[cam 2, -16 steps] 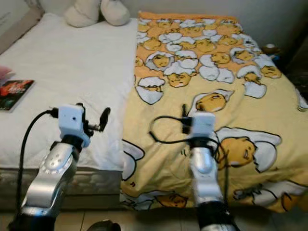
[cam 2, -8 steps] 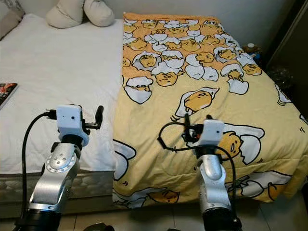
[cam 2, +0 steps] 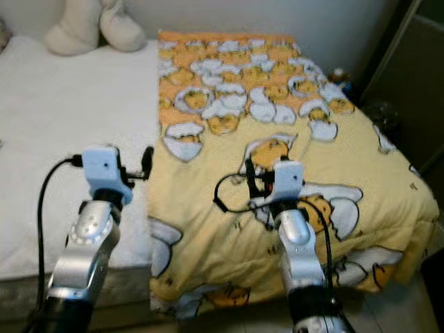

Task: Clean up the room

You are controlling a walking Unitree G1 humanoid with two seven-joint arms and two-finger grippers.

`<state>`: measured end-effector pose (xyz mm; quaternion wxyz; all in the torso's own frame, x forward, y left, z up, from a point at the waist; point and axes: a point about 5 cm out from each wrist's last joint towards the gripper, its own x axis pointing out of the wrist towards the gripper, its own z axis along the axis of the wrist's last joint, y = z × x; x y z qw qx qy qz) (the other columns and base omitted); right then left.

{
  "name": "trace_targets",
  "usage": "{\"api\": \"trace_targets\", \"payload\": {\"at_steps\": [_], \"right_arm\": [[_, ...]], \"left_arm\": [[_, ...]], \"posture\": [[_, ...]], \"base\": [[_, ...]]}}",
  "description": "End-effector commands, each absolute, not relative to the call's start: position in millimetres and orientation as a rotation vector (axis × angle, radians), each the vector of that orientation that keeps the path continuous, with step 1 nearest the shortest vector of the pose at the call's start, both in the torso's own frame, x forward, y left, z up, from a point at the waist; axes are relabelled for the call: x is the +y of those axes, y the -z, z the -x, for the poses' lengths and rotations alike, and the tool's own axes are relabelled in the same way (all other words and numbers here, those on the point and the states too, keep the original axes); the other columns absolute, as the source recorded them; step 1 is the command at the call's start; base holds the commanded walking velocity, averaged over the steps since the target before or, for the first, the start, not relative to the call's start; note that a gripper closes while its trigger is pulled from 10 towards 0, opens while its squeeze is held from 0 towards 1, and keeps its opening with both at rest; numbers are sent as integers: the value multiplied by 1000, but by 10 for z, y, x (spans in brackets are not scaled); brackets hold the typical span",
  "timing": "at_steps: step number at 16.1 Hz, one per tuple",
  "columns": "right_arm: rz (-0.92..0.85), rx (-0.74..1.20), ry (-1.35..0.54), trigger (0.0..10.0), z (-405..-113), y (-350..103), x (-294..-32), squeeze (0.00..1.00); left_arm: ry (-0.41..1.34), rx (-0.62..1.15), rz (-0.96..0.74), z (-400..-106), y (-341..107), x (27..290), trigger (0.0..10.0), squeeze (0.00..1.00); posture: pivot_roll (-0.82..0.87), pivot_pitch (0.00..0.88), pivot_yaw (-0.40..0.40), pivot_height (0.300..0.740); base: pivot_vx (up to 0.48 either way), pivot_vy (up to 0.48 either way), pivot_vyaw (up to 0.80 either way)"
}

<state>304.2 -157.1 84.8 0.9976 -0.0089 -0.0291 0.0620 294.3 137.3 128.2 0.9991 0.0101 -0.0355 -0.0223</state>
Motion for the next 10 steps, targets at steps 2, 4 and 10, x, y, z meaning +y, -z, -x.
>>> {"api": "trace_targets", "payload": {"at_steps": [2,4,10], "right_arm": [[21,-51,-108,10000,-3099,-869,-1587,0],[23,-52,-111,10000,-3122,-876,-1571,0],[-59,14,-195,10000,-3463,-999,-1298,0]], "left_arm": [[69,-74,-5,-2973,-1309,1375,10000,1000],[75,-80,9,-2971,-1320,1371,10000,820],[52,-99,-9,-2838,-1344,1441,10000,0]], "posture": [[25,0,-11,740],[27,0,-10,740],[88,0,-4,740]], "base": [[480,0,0],[480,0,0],[168,126,0]]}}
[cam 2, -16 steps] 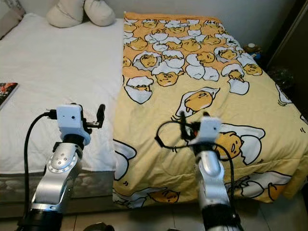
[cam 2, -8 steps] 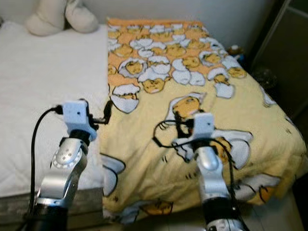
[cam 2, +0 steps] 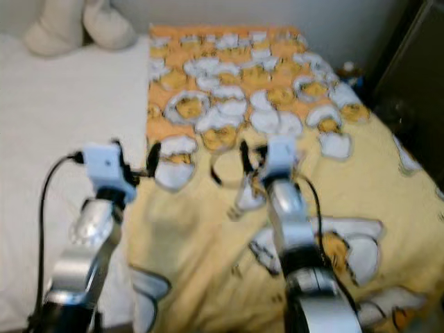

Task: Clean up the room

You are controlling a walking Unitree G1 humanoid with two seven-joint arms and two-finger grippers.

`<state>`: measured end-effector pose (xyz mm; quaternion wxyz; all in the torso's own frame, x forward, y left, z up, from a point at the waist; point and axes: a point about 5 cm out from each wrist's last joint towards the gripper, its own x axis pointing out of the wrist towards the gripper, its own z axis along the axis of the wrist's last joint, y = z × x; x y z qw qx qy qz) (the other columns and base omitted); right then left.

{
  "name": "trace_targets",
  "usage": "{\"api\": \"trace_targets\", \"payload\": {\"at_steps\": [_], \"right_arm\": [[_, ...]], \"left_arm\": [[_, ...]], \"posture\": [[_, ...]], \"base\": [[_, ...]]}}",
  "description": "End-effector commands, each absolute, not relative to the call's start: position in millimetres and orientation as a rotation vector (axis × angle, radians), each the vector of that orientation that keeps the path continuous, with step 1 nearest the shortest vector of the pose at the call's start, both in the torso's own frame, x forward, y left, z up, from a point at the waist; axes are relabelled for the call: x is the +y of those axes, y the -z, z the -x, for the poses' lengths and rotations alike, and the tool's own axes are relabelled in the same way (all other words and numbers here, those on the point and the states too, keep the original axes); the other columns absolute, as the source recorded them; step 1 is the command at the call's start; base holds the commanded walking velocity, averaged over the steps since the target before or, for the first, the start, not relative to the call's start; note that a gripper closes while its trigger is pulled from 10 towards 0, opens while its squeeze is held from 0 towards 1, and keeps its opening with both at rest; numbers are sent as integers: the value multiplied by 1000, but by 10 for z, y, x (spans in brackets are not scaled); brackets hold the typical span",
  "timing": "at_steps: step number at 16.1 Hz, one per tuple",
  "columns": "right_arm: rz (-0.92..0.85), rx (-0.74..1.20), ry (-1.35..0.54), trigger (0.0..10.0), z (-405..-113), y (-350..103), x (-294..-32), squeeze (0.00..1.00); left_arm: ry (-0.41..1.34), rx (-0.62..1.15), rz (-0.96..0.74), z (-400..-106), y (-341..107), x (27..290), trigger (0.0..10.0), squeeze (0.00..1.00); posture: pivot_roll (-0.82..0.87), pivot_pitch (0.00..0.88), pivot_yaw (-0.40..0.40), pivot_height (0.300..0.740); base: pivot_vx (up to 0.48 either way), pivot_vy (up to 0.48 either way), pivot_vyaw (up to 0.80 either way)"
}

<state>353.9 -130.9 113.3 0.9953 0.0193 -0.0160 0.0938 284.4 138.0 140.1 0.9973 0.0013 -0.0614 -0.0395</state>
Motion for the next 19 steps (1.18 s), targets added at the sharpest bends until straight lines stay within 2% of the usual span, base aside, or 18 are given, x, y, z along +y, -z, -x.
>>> {"api": "trace_targets", "payload": {"at_steps": [1,3,4,5,7,10,12,16,19], "right_arm": [[-47,61,-206,10000,-3512,-947,-1208,0],[-59,126,-224,10000,-3528,-862,-1105,0],[-66,171,-233,10000,-3524,-799,-1016,0],[-66,206,-236,10000,-3504,-743,-925,0],[3,292,-220,10000,-3435,-590,-796,0],[87,427,-259,10000,-3241,-319,-681,0],[105,504,-297,10000,-3090,-149,-622,0],[57,529,-338,10000,-2970,-64,-505,0],[-28,595,-388,10000,-2659,154,-341,0]], "left_arm": [[29,-76,-12,-2700,-1327,1542,10000,0],[11,-43,-34,-2553,-1315,1635,10000,0],[0,-24,-58,-2420,-1341,1719,10000,0],[-13,-8,-84,-2251,-1412,1819,10000,0],[-48,58,-152,-1902,-1544,2038,10000,0],[-40,152,-174,-1608,-1580,2082,10000,0],[-30,176,-170,-1565,-1616,2056,10000,0],[-25,199,-158,-1559,-1624,2057,10000,0],[-12,209,-140,-1609,-1595,2010,10000,0]], "posture": [[136,0,5,740],[190,0,15,740],[227,30,29,740],[303,119,60,740],[401,233,110,740],[440,305,137,740],[444,325,134,740],[411,324,122,740],[378,320,110,740]], "base": [[0,0,0],[0,0,0],[0,0,0],[0,0,0],[0,0,0],[0,0,0],[0,0,0],[0,0,0],[0,0,0]]}}
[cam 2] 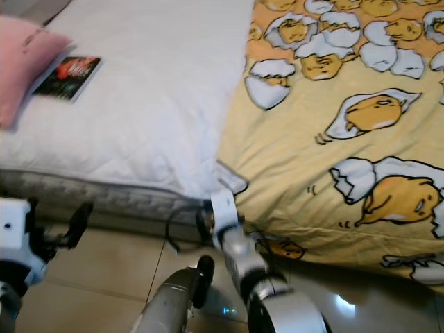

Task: Clean up the room

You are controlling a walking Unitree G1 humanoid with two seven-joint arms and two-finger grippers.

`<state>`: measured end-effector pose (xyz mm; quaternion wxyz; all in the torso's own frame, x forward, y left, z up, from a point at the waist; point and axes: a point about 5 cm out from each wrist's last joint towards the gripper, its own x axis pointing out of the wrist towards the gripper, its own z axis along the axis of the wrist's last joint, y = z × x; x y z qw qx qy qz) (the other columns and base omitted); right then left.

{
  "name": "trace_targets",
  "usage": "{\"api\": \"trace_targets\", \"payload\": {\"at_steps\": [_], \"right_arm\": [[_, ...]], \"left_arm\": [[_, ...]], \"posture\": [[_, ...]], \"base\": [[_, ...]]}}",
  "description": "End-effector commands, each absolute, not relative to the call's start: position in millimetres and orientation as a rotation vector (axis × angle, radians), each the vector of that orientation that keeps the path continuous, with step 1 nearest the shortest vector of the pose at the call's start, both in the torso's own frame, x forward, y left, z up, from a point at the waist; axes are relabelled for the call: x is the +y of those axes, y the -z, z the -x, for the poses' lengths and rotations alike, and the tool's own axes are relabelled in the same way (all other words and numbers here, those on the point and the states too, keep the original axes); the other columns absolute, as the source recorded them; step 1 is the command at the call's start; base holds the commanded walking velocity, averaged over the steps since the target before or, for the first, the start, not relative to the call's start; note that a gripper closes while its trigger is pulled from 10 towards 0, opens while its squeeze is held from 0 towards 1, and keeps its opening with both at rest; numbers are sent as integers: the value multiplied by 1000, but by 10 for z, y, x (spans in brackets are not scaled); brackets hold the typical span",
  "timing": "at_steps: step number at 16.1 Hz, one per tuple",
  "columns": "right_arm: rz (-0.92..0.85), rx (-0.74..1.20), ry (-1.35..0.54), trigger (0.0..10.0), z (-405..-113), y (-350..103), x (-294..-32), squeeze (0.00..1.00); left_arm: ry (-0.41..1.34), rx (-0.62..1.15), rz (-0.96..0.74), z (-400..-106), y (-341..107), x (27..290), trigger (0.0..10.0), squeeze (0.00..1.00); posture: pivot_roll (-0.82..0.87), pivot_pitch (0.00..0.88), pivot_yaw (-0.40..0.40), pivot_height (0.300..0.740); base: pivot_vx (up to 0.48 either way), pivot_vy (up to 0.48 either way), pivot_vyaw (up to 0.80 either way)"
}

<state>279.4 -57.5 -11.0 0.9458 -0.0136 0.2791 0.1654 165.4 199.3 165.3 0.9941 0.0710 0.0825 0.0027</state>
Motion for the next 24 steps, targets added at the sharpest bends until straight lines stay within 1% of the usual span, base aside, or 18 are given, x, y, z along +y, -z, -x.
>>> {"api": "trace_targets", "payload": {"at_steps": [1,2,3,4,5,6,7,8,9,10,12,14,16,18,19,21,22,24], "right_arm": [[-34,569,-418,10000,-2574,175,-260,0],[-34,509,-431,10000,-2555,141,-208,0],[-38,397,-413,10000,-2598,40,-189,0],[-29,324,-393,10000,-2642,-35,-207,0],[-16,193,-331,10000,-2739,-183,-313,0],[-6,127,-289,10000,-2789,-266,-408,0],[-7,21,-210,10000,-2858,-435,-642,0],[7,-68,-151,10000,-2898,-604,-884,0],[24,-117,-121,10000,-2917,-720,-1026,0],[89,-214,-49,10000,-2972,-960,-1361,0],[133,-286,74,10000,-2941,-1164,-1731,0],[118,-235,138,10000,-2816,-1093,-1931,0],[62,-158,178,10000,-2698,-920,-2012,0],[43,-143,155,10000,-2678,-878,-1962,0],[39,-139,122,10000,-2687,-876,-1890,0],[34,-138,66,10000,-2743,-920,-1769,0],[30,-129,64,10000,-2770,-916,-1757,0],[29,-137,17,10000,-2856,-965,-1713,0]], "left_arm": [[-11,211,-134,-1627,-1583,1996,10000,0],[-11,206,-128,-1663,-1565,1982,10000,0],[-13,186,-123,-1710,-1572,1964,10000,0],[-8,175,-127,-1747,-1569,1946,10000,0],[12,156,-151,-1835,-1539,1884,10000,0],[24,147,-151,-1894,-1512,1836,10000,0],[56,118,-138,-2018,-1483,1723,10000,0],[87,94,-116,-2141,-1442,1632,10000,0],[103,87,-106,-2206,-1413,1596,10000,0],[120,77,-83,-2397,-1315,1529,10000,0],[102,54,-58,-2582,-1250,1511,10000,0],[112,3,-54,-2732,-1304,1463,10000,0],[149,-23,-83,-2818,-1344,1426,10000,0],[156,-25,-90,-2857,-1329,1435,10000,0],[171,-28,-94,-2877,-1310,1433,10000,0],[152,-54,-73,-2906,-1317,1420,10000,0],[142,-73,-59,-2913,-1334,1392,10000,0],[150,-110,-50,-2921,-1394,1292,10000,0]], "posture": [[367,312,106,740],[353,299,98,740],[336,286,88,740],[318,269,76,740],[284,234,54,740],[267,211,43,740],[216,140,16,740],[183,88,1,740],[151,42,-8,740],[80,0,-21,740],[31,0,-18,740],[12,0,-10,740],[5,0,7,740],[-1,0,22,740],[-7,0,38,740],[-12,0,43,740],[-14,0,42,740],[-13,0,37,740]], "base": [[0,0,0],[0,0,0],[0,0,0],[0,0,0],[0,0,0],[0,0,0],[0,0,0],[0,0,0],[0,0,0],[0,0,0],[0,0,0],[0,0,0],[0,0,0],[0,0,0],[0,0,0],[0,0,0],[0,0,0],[414,0,0]]}}
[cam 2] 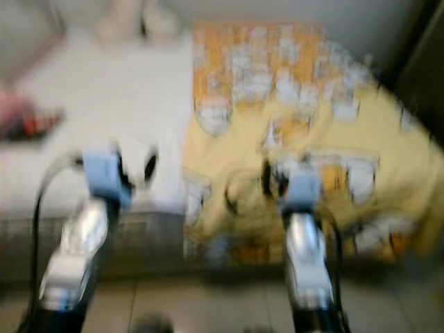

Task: Clean up the room

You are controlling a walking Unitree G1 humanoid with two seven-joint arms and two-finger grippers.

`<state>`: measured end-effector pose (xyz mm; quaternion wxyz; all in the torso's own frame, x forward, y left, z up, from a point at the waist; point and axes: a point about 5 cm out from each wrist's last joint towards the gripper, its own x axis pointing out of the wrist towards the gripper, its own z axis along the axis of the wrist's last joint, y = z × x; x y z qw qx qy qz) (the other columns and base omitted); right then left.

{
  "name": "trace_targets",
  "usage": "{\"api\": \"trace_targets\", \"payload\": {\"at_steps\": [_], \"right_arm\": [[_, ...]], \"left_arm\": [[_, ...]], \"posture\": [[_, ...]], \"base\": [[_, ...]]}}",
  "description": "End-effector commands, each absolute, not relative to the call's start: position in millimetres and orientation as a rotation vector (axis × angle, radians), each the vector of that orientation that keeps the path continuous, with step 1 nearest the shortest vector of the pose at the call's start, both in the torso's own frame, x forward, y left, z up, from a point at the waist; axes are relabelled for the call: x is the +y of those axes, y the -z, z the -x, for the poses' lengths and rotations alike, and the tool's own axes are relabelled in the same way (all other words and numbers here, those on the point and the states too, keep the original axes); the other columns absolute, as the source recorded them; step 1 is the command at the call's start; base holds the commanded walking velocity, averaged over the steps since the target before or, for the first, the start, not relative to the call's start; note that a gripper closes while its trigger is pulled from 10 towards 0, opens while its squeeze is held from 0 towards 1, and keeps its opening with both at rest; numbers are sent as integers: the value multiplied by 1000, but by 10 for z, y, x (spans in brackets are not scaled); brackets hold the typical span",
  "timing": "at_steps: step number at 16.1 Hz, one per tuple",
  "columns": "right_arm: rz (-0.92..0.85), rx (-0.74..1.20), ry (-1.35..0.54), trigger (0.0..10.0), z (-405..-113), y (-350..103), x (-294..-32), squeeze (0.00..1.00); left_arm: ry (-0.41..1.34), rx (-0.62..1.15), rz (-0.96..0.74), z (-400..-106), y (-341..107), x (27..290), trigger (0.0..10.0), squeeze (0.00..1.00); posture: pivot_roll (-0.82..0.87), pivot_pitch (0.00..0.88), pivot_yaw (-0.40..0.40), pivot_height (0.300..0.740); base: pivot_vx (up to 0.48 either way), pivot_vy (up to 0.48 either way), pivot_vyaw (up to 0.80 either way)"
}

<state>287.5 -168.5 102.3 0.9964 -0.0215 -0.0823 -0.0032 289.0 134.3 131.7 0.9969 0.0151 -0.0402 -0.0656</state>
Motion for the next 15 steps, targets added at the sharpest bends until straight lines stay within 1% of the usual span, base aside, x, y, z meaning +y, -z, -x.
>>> {"api": "trace_targets", "payload": {"at_steps": [1,3,6,8,13,15], "right_arm": [[36,-120,-11,10000,-2907,-961,-1694,0],[16,-90,-19,10000,-2978,-961,-1693,0],[25,-59,-7,10000,-3006,-923,-1745,0],[41,-36,-23,10000,-3015,-887,-1718,0],[49,-27,-42,10000,-3069,-888,-1671,0],[50,-29,-56,10000,-3145,-913,-1638,0]], "left_arm": [[141,-109,-38,-2950,-1395,1263,10000,0],[138,-108,-19,-2980,-1393,1246,10000,0],[126,-101,-20,-2987,-1365,1258,10000,0],[127,-95,-22,-2992,-1345,1243,10000,0],[126,-90,0,-2995,-1329,1221,10000,0],[121,-92,9,-2995,-1328,1232,10000,0]], "posture": [[-11,0,34,740],[-10,0,27,740],[-5,0,22,740],[-5,0,19,740],[-5,0,13,740],[-2,0,13,740]], "base": [[480,0,0],[472,0,0],[475,0,677],[480,0,659],[480,0,0],[480,0,0]]}}
